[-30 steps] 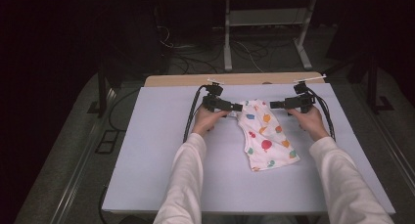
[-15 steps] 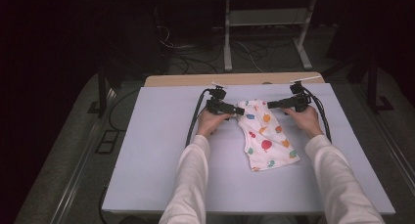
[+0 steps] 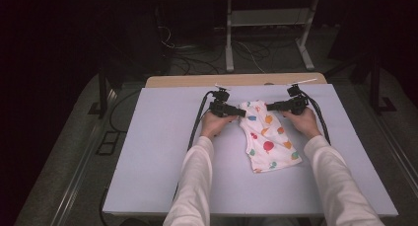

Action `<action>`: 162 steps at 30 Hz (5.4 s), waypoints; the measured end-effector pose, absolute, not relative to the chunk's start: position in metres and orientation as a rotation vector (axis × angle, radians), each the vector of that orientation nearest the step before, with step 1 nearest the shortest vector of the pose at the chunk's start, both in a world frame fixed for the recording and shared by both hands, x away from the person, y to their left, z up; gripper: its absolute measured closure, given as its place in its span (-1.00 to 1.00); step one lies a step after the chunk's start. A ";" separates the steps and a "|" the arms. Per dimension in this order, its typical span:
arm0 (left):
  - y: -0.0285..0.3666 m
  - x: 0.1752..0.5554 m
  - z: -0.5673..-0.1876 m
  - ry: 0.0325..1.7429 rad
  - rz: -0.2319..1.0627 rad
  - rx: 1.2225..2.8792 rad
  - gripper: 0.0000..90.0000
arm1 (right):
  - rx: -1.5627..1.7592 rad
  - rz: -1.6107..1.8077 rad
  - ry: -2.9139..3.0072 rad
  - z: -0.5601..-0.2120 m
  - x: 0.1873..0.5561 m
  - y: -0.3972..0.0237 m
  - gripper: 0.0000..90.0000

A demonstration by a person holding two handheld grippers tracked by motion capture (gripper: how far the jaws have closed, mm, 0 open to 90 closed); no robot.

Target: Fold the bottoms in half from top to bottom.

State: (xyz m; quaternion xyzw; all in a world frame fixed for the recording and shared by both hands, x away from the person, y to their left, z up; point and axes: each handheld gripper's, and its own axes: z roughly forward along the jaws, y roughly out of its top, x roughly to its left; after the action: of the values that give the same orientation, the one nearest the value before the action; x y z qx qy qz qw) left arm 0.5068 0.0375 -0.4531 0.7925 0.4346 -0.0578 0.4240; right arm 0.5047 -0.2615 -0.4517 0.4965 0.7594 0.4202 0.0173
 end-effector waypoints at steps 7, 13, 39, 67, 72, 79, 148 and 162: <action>0.035 0.508 -0.457 1.093 -0.144 1.971 0.39 | 1.549 1.333 2.363 -0.458 0.507 -0.259 0.16; 0.029 0.507 -0.458 1.116 -0.124 1.969 0.68 | 1.527 1.327 2.354 -0.461 0.508 -0.253 0.36; 0.022 0.496 -0.440 1.011 -0.024 1.988 0.96 | 1.563 1.314 2.261 -0.440 0.498 -0.262 0.96; 0.024 0.468 -0.417 0.889 -0.008 1.939 0.96 | 1.416 1.499 2.220 -0.427 0.464 -0.278 0.96; 0.025 0.461 -0.415 0.869 -0.010 1.928 0.96 | 1.406 1.511 2.214 -0.425 0.457 -0.280 0.96; 0.026 0.453 -0.410 0.850 -0.008 1.928 0.96 | 1.376 1.508 2.218 -0.421 0.448 -0.281 0.96; 0.021 0.379 -0.421 0.706 -0.059 1.954 0.96 | 1.318 1.499 2.282 -0.427 0.371 -0.292 0.96; 0.014 0.368 -0.433 0.640 -0.082 2.008 0.96 | 1.352 1.471 2.319 -0.430 0.360 -0.298 0.96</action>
State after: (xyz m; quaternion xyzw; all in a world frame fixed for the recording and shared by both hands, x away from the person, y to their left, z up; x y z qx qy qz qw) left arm 0.3680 0.0141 -0.4331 0.8280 0.2639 -0.0336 0.4936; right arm 0.3596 -0.2983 -0.4304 0.4412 0.7571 0.4802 0.0403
